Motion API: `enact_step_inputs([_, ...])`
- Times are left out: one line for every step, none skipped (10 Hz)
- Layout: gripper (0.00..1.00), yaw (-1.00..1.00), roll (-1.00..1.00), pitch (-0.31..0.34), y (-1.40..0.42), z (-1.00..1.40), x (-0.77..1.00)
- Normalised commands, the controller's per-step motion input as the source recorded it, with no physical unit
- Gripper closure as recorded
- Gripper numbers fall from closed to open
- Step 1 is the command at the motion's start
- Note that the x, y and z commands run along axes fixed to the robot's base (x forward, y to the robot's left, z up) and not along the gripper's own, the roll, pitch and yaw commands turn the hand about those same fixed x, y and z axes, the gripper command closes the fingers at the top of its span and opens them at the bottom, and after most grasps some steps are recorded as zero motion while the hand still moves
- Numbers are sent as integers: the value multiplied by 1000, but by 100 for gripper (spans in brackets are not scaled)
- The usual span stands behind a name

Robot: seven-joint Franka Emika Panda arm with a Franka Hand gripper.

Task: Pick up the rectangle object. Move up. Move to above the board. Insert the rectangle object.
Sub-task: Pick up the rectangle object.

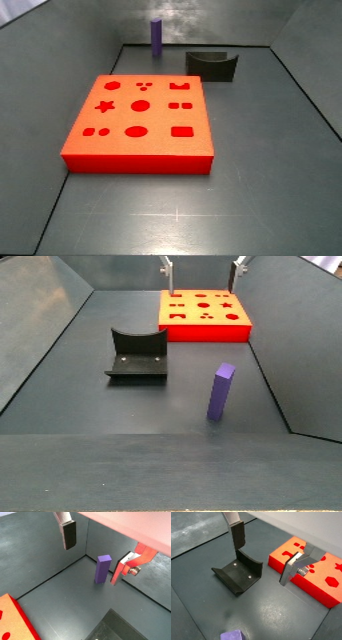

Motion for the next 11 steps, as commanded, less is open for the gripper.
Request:
enact_step_inputs([0,-269,24,56,431,-91,40])
enact_step_inputs([0,-514,10,81,449,-97,6])
enact_step_inputs([0,-540,0,60,423,-97,0])
enact_step_inputs([0,-594,0,76,377,-114,0])
enact_step_inputs([0,-609,0,89,366,-143,0])
enact_step_inputs([0,-603,0,94,371,-151,0])
enact_step_inputs([0,-569,0,84,406,-231,-37])
enact_step_inputs([0,-543,0,59,434,-403,-57])
enact_step_inputs([0,-537,0,56,457,-546,-29])
enact_step_inputs([0,-574,-29,4,406,-729,-14])
enact_step_inputs([0,-540,-87,-33,317,-846,-237])
